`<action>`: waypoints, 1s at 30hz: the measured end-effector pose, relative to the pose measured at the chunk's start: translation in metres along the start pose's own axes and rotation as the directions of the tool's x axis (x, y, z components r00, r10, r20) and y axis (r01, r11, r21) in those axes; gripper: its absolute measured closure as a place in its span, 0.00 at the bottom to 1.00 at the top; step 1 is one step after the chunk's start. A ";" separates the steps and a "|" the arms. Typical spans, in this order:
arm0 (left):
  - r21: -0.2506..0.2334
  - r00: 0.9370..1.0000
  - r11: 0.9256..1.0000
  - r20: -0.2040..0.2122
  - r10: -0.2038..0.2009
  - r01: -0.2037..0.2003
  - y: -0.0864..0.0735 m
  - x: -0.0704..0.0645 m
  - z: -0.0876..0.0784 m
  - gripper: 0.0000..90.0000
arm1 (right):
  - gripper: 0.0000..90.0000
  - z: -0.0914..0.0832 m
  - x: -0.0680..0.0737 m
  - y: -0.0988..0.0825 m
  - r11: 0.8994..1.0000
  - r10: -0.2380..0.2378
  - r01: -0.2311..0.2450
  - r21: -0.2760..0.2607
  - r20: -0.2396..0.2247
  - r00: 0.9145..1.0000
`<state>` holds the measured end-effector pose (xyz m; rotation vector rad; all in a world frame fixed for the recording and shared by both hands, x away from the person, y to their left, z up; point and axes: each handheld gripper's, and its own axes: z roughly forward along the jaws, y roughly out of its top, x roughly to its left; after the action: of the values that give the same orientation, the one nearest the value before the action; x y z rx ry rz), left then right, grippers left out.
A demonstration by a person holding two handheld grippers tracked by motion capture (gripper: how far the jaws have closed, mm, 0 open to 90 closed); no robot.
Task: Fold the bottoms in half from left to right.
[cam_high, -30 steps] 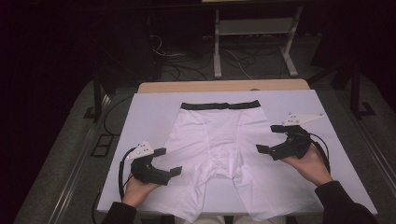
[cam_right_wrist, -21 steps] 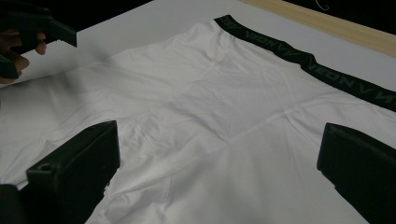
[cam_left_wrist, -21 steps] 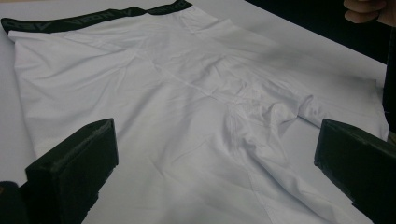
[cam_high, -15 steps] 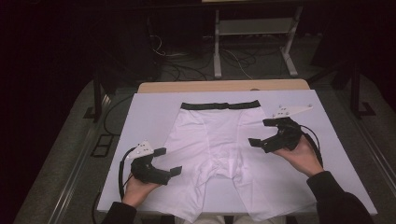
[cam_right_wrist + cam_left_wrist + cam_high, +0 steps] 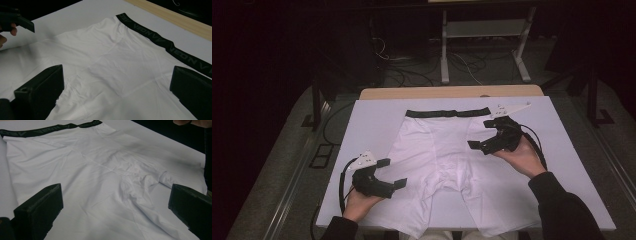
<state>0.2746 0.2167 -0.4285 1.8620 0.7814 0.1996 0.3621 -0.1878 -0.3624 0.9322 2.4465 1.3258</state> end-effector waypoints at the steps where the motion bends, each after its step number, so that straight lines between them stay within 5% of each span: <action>1: 0.000 1.000 1.000 0.000 0.000 0.000 0.000 0.000 0.000 0.00 | 0.00 0.002 0.000 0.001 1.000 -0.004 0.004 0.001 -0.002 1.000; 30: 0.006 1.000 1.000 0.002 -0.002 0.002 0.000 0.000 0.001 0.00 | 0.00 0.059 -0.004 0.040 0.998 -0.022 0.023 0.050 -0.033 0.999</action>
<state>0.2753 0.2163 -0.4290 1.8672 0.7829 0.1939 0.4096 -0.1346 -0.3644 0.8993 2.5184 1.2870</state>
